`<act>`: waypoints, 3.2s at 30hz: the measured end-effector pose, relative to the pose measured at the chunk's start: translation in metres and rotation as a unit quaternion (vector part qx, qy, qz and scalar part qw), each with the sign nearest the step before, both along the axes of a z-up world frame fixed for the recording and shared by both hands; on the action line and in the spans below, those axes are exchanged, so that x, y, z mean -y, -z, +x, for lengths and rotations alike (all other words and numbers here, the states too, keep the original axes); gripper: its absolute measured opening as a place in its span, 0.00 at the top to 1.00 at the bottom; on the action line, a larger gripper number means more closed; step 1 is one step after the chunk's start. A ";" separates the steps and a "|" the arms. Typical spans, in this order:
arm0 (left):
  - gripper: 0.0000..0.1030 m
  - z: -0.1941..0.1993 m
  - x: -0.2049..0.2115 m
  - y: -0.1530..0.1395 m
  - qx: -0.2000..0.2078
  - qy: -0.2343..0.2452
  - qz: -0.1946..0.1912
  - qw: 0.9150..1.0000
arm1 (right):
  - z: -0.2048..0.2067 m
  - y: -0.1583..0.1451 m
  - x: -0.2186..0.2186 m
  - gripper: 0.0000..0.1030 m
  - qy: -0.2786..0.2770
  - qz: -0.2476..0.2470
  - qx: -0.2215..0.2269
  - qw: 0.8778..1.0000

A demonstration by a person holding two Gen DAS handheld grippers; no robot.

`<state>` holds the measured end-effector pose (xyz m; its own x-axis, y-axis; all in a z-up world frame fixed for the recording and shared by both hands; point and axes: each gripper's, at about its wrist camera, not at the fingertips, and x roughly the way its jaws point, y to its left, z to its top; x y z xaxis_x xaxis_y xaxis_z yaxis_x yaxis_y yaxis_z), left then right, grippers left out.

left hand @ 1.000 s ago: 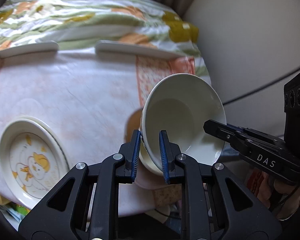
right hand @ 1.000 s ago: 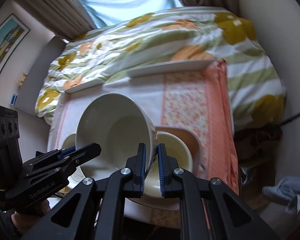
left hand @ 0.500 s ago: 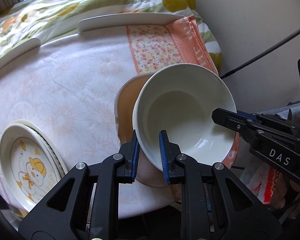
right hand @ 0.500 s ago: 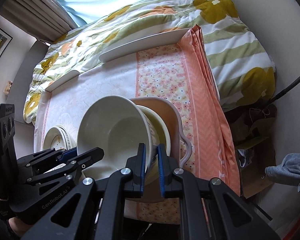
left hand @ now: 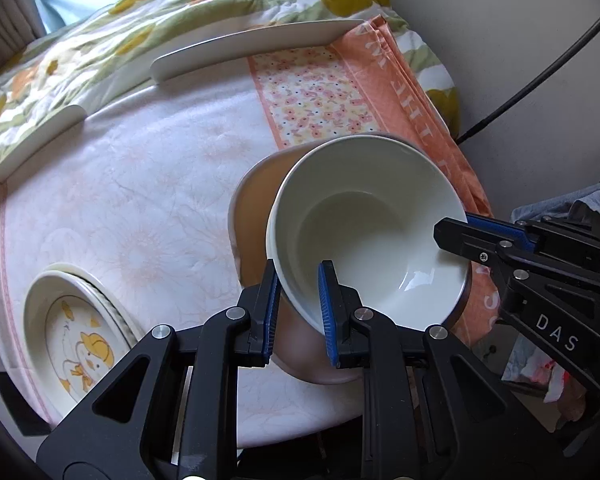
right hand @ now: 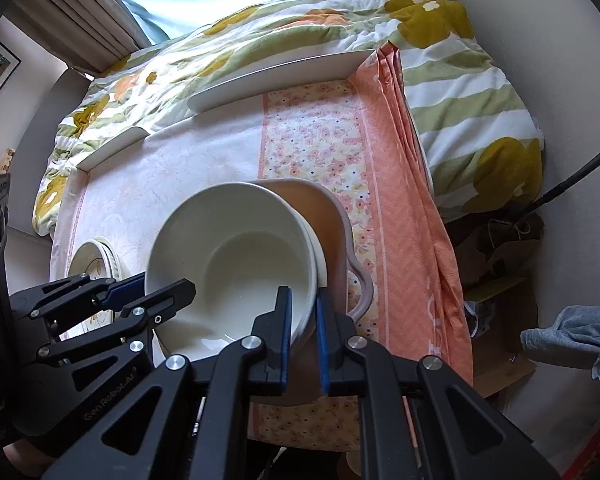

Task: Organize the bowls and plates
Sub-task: 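Lift the white bowl with both tools and carry it over the cream bowl, then lower the white bowl into the cream bowl and open both tools, then close both tools on the pink basin rim and lift the basin with bowls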

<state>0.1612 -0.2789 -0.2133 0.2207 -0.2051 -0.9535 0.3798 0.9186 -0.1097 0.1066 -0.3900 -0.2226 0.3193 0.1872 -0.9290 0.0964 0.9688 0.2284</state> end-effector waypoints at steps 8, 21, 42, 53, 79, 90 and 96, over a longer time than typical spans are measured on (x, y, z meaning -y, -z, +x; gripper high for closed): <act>0.84 0.000 0.000 0.000 0.005 -0.002 0.007 1.000 | 0.001 0.001 0.001 0.90 0.001 0.004 -0.003 1.000; 0.84 -0.007 -0.024 -0.046 0.053 -0.034 -0.019 0.998 | -0.005 -0.029 0.005 0.90 0.000 0.002 0.031 1.000; 0.00 -0.044 -0.072 -0.068 0.092 0.024 0.026 0.995 | -0.052 -0.062 0.016 0.00 -0.111 -0.120 0.025 0.986; 0.11 -0.018 -0.039 0.007 -0.014 0.061 0.038 0.997 | -0.019 0.011 0.010 0.29 -0.154 -0.120 -0.055 0.979; 0.88 -0.003 -0.002 0.065 -0.041 0.102 0.031 0.993 | 0.012 0.074 -0.002 0.88 -0.190 -0.012 -0.092 0.977; 0.88 -0.002 -0.010 0.040 -0.008 0.081 0.028 0.996 | 0.012 0.050 -0.025 0.88 -0.218 -0.059 -0.055 0.973; 0.87 -0.004 -0.045 0.001 0.019 0.051 0.020 0.998 | 0.021 0.015 -0.056 0.88 -0.244 -0.071 -0.026 0.967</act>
<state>0.1569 -0.2339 -0.2142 0.2362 -0.1896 -0.9530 0.4739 0.8787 -0.0574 0.1275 -0.3344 -0.2376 0.1773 0.1730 -0.9688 -0.3730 0.9228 0.0965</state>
